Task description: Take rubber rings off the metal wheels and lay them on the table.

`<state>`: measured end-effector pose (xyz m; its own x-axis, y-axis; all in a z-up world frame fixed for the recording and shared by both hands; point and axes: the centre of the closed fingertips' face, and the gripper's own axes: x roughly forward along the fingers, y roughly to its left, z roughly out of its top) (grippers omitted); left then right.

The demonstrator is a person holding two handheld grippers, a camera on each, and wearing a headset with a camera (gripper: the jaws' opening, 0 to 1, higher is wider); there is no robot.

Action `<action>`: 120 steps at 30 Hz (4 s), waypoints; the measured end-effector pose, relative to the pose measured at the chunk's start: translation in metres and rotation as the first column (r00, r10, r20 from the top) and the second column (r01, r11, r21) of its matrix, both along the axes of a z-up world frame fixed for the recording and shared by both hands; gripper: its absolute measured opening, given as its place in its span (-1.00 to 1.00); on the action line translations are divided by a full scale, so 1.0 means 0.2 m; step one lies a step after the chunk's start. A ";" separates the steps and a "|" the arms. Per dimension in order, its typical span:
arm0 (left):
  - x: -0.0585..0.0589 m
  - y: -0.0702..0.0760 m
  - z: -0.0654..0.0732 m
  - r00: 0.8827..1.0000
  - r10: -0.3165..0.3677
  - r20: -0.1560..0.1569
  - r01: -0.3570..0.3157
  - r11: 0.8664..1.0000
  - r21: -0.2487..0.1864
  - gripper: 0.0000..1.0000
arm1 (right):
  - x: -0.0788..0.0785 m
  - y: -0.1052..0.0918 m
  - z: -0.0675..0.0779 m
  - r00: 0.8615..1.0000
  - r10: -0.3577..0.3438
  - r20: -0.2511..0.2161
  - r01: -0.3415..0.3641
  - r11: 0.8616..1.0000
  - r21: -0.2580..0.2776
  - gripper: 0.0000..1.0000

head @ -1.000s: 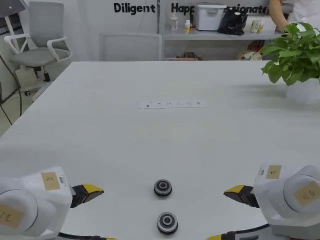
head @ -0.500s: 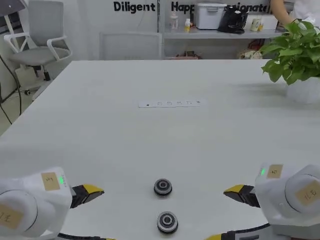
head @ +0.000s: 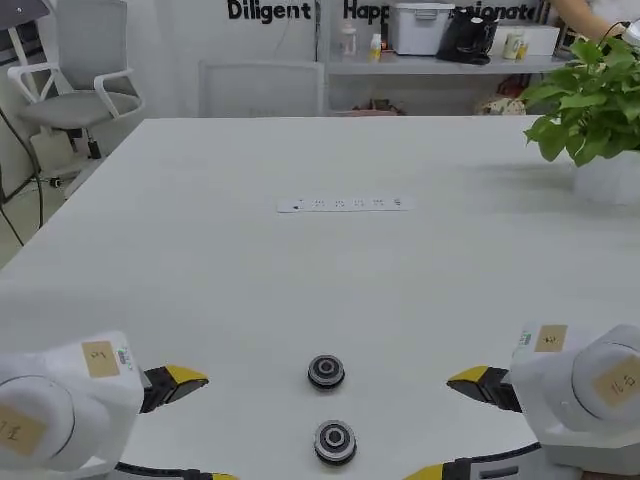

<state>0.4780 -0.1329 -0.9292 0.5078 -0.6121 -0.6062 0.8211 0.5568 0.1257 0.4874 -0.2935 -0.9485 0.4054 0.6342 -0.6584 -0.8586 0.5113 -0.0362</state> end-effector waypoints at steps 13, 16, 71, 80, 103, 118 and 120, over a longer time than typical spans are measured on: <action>0.00 -0.01 0.01 1.000 -0.012 -0.003 0.012 1.000 -0.006 0.32 | 0.00 0.03 0.03 1.000 0.011 -0.012 -0.010 0.999 0.047 0.34; 0.00 -0.02 0.01 1.000 -0.016 -0.006 0.016 1.000 -0.009 0.32 | 0.01 0.03 0.04 1.000 0.010 -0.013 -0.009 0.998 0.059 0.34; 0.18 -0.22 -0.11 0.980 -0.144 -0.138 0.137 0.989 -0.061 0.07 | 0.15 0.24 -0.10 0.942 0.335 0.015 -0.335 0.939 0.082 0.08; 0.20 -0.27 -0.14 0.975 -0.178 -0.133 0.173 0.984 -0.046 -0.01 | 0.14 0.27 -0.15 0.927 0.374 0.005 -0.373 0.924 0.085 0.01; 0.19 -0.38 -0.26 0.950 -0.263 -0.166 0.265 0.964 -0.010 -0.24 | 0.14 0.31 -0.23 0.912 0.410 -0.034 -0.406 0.910 0.089 -0.22; 0.18 -0.43 -0.32 0.939 -0.295 -0.179 0.301 0.954 0.004 -0.44 | 0.13 0.31 -0.26 0.909 0.414 -0.051 -0.410 0.908 0.084 -0.24; 0.18 -0.44 -0.33 0.936 -0.299 -0.185 0.305 0.952 0.005 -0.47 | 0.13 0.31 -0.27 0.909 0.412 -0.053 -0.407 0.909 0.087 -0.24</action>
<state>0.5143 -0.2213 -0.9950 0.1829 -0.6975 -0.6929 0.9606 0.2767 -0.0250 0.5130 -0.2320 -1.0019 0.0549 0.7816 -0.6213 -0.9921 0.1130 0.0545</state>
